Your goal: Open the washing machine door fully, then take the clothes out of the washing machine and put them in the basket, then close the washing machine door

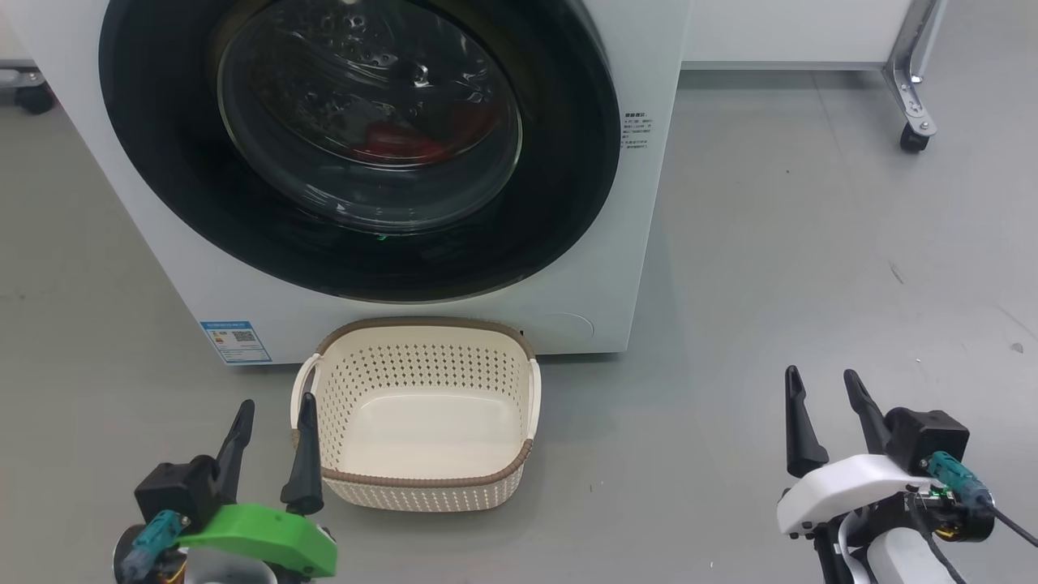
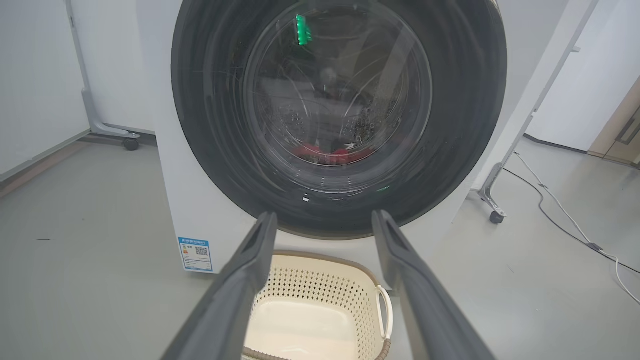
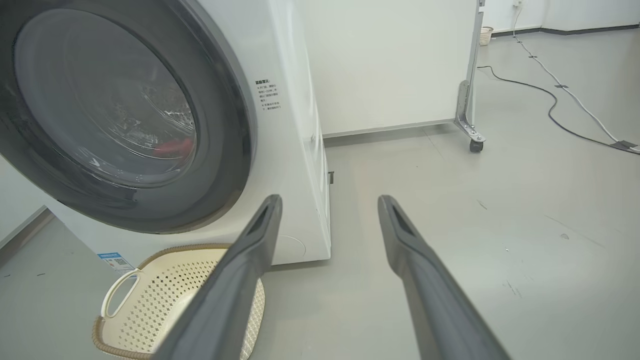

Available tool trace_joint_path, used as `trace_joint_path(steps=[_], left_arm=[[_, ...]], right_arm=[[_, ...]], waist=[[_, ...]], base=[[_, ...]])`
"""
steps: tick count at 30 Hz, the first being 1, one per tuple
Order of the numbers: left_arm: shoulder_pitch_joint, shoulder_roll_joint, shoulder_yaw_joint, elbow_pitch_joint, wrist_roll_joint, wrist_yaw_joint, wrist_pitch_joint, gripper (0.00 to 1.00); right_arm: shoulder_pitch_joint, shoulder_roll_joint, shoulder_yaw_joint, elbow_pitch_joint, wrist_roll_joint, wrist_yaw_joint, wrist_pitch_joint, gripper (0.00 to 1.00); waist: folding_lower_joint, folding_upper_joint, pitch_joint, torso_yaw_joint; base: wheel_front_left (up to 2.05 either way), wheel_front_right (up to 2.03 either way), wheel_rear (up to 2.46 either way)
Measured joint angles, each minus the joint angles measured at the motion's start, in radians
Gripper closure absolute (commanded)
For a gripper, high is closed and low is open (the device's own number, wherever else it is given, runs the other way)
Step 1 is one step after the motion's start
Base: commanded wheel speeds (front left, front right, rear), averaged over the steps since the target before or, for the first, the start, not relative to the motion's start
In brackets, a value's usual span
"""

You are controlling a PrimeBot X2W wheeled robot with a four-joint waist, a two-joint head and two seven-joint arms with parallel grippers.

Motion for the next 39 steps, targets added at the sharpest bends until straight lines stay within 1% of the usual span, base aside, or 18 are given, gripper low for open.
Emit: trace_joint_path(steps=[7, 9, 13, 14, 16, 39], left_arm=[[0.000, -0.003, -0.003, 0.003, 0.066, 0.012, -0.017, 0.00], [0.000, -0.003, -0.005, 0.005, 0.088, 0.017, -0.024, 0.00], [0.000, -0.006, -0.007, 0.011, 0.126, 0.025, -0.035, 0.00], [0.000, -0.007, -0.006, 0.013, 0.133, 0.026, -0.040, 0.00], [-0.001, -0.008, -0.007, 0.015, 0.149, 0.026, -0.043, 0.00], [-0.003, -0.018, -0.002, 0.046, 0.152, 0.031, -0.043, 0.00]], right_arm=[[0.000, 0.013, 0.007, -0.004, -0.078, -0.011, -0.020, 0.00], [0.000, 0.018, 0.009, -0.007, -0.098, -0.019, -0.022, 0.00], [0.000, 0.024, 0.020, -0.010, -0.156, -0.021, -0.036, 0.00], [0.001, 0.026, 0.020, -0.010, -0.160, -0.029, -0.040, 0.00], [0.001, 0.030, 0.022, -0.010, -0.170, -0.029, -0.043, 0.00], [0.005, 0.057, -0.025, -0.010, -0.175, -0.030, -0.043, 0.00]], waist=[[0.0000, 0.0000, 0.001, 0.002], [0.0000, 0.0000, 0.001, 0.003], [0.0000, 0.0000, 0.002, 0.004], [0.0000, 0.0000, 0.002, 0.004], [0.0000, 0.0000, 0.002, 0.004], [0.0000, 0.0000, 0.002, 0.004]], base=[[0.00, 0.00, 0.00], [0.00, 0.00, 0.00], [0.00, 0.00, 0.00], [0.00, 0.00, 0.00], [0.00, 0.00, 0.00], [0.00, 0.00, 0.00]])
